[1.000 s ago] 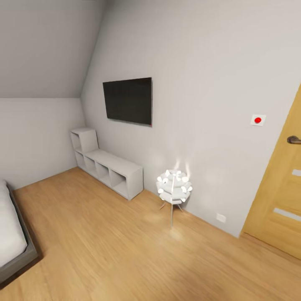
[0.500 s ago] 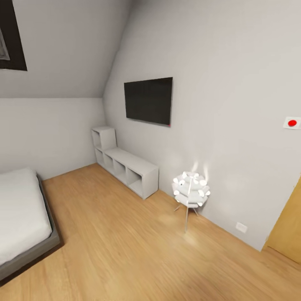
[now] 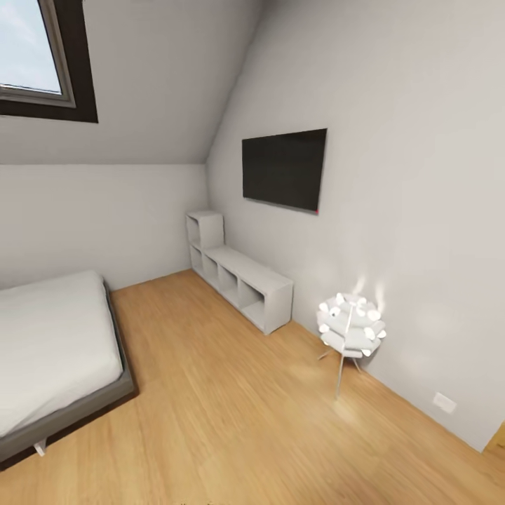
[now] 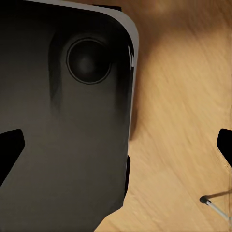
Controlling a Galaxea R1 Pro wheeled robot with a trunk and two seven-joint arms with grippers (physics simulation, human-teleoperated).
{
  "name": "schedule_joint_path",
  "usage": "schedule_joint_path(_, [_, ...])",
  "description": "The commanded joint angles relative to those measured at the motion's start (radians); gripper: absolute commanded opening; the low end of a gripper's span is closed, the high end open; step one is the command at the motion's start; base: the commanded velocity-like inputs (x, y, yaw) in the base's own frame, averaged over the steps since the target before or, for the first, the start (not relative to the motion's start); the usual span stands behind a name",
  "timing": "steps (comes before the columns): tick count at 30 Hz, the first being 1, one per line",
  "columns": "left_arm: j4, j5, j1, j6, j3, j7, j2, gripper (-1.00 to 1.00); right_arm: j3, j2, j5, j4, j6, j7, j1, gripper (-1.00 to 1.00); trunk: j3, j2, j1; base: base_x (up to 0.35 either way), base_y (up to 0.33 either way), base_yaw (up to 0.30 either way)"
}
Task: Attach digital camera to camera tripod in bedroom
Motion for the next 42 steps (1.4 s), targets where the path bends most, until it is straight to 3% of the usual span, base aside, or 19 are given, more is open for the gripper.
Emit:
schedule_joint_path(1, [-0.002, 0.004, 0.001, 0.000, 0.004, 0.001, 0.000, 1.00, 0.000, 0.000, 0.005, 0.000, -0.002, -0.001, 0.000, 1.00, -0.001, 0.000, 0.000, 0.010, -0.006, 0.278])
schedule_joint_path(14, [-0.002, 0.076, 0.001, 0.000, 0.002, 0.002, 0.001, 1.00, 0.000, 0.001, 0.006, 0.000, -0.002, -0.001, 0.000, 1.00, -0.001, 0.000, 0.000, 0.168, -0.147, 0.278])
schedule_joint_path(42, [-0.002, 0.080, 0.001, -0.001, 0.003, 0.002, 0.002, 1.00, 0.000, 0.001, 0.006, 0.000, -0.002, -0.001, 0.000, 1.00, -0.001, 0.000, 0.000, 0.244, -0.228, 0.278])
